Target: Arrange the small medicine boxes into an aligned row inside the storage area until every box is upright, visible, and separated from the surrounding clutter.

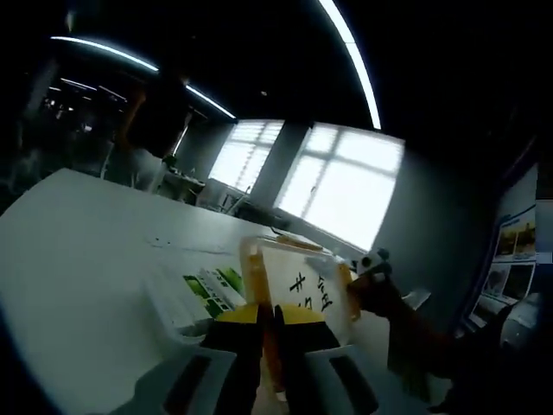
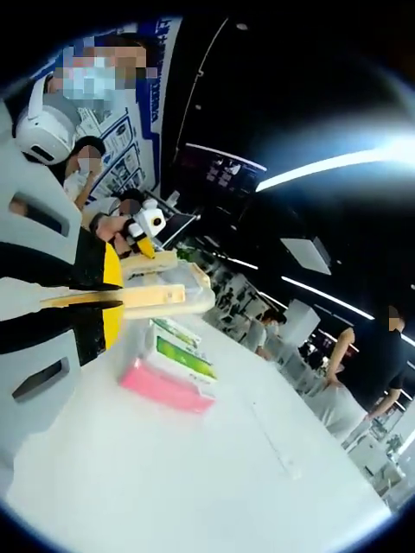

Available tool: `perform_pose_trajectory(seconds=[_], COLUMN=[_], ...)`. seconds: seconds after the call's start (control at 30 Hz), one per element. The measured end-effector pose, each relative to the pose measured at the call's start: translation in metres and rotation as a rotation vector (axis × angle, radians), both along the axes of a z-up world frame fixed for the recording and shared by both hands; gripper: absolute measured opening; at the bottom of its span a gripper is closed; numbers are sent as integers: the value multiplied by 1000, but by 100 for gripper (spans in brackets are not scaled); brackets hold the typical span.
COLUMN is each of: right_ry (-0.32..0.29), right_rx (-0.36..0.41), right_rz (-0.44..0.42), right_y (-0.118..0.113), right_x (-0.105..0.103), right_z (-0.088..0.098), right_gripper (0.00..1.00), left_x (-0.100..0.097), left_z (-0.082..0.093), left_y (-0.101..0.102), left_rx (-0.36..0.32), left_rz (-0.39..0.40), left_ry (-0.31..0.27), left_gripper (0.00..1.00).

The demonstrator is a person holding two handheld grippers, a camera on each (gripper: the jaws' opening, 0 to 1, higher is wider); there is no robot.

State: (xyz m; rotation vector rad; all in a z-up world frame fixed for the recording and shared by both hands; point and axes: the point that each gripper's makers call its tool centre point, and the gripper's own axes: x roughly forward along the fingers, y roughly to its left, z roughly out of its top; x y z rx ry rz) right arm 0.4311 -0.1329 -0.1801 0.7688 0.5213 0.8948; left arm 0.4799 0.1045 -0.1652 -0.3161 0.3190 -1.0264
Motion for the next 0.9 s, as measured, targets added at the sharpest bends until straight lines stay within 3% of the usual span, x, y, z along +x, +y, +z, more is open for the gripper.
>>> perform_pose_trajectory(seconds=[0.33,0.7,0.9], right_ry=[117,164,185], right_rx=[-3,-6,-37], right_rz=[-69,-94,-143], right_y=[19,31,26], right_x=[39,76,92], right_z=[-1,0,-10], right_gripper=[4,4,3], left_x=[39,82,94], left_z=[4,-9,-9], left_y=[5,14,12], left_rx=[78,127,56], left_rz=[40,93,77], left_ry=[3,50,118], left_gripper=[4,4,5])
